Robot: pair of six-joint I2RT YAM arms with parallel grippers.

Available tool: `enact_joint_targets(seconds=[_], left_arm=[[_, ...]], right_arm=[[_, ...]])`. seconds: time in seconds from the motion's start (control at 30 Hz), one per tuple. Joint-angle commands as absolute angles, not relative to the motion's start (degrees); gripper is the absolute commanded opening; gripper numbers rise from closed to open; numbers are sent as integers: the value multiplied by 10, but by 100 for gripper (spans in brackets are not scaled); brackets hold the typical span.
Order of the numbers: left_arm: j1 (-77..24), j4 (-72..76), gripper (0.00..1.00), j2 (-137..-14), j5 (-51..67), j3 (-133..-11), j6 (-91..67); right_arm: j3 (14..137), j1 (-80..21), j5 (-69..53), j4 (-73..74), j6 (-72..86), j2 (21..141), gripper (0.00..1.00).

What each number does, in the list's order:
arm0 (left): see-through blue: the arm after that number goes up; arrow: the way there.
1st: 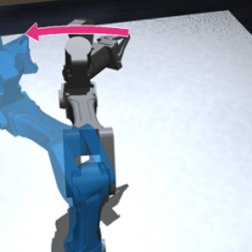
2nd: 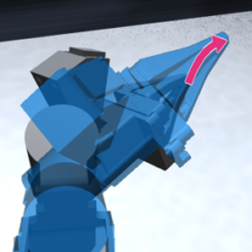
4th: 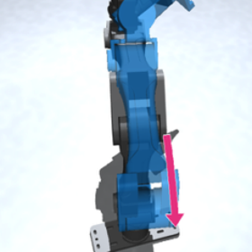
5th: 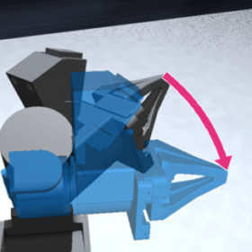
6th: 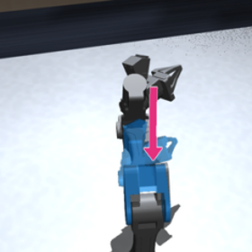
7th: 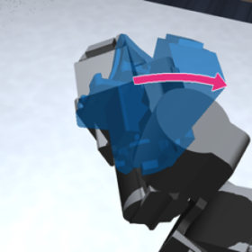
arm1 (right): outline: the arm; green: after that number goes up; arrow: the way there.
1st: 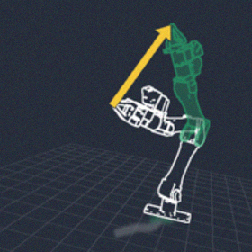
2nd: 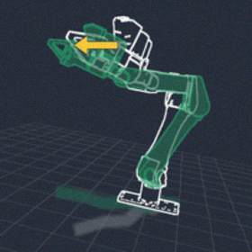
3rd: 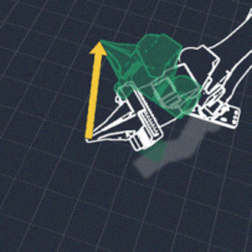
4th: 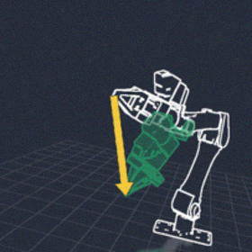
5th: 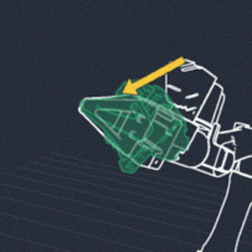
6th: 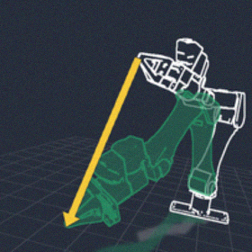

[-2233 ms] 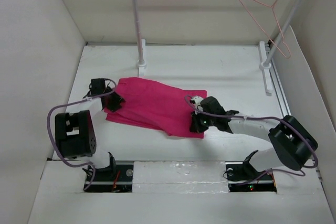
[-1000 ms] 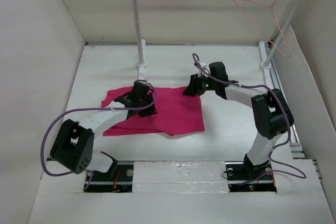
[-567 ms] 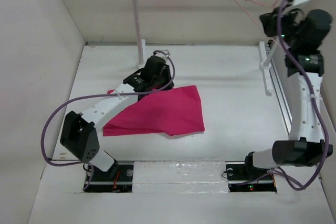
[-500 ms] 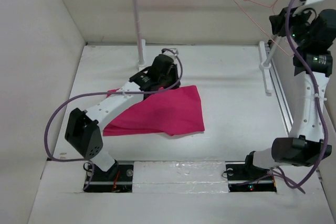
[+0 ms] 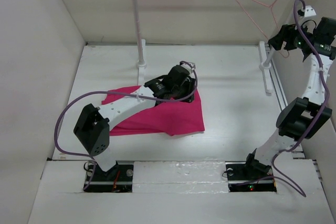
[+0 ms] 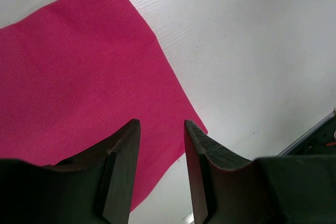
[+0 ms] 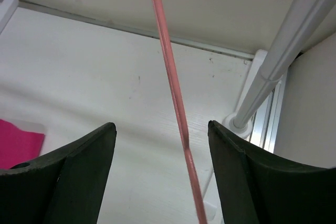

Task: Place the trousers on the hanger
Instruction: Grab a hanger with the right arm

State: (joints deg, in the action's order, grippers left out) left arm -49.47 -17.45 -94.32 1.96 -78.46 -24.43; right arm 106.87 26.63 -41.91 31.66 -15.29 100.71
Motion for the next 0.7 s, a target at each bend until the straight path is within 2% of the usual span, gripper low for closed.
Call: enact_joint_targets(seconds=[0.0, 0.2, 0.33, 0.4, 0.47, 0.5, 0.53, 0.6, 0.67], left_arm=[[-493, -166, 35, -918, 32, -776, -237], [-493, -166, 33, -909, 36, -762, -242], [-493, -166, 32, -904, 34, -754, -250], [-493, -165, 32, -905, 31, -754, -252], [-493, -166, 32, -907, 27, -759, -256], [-493, -168, 31, -907, 27, -763, -257], [-493, -168, 31, -907, 27, -766, -258], [-493, -171, 31, -909, 25, -779, -260], [-493, -177, 32, -911, 22, -798, -261]], right_arm=[[1123, 275, -482, 309, -171, 1012, 76], [1115, 269, -504, 293, -171, 1020, 69], [1126, 264, -494, 298, -166, 1024, 68], [1125, 258, -493, 301, -166, 1027, 58], [1107, 250, -484, 287, -164, 1016, 35], [1100, 242, -476, 279, -163, 1011, 16], [1083, 242, -471, 266, -157, 1003, 8], [1066, 222, -448, 230, -141, 977, 0], [1050, 214, -428, 200, -121, 959, 0]])
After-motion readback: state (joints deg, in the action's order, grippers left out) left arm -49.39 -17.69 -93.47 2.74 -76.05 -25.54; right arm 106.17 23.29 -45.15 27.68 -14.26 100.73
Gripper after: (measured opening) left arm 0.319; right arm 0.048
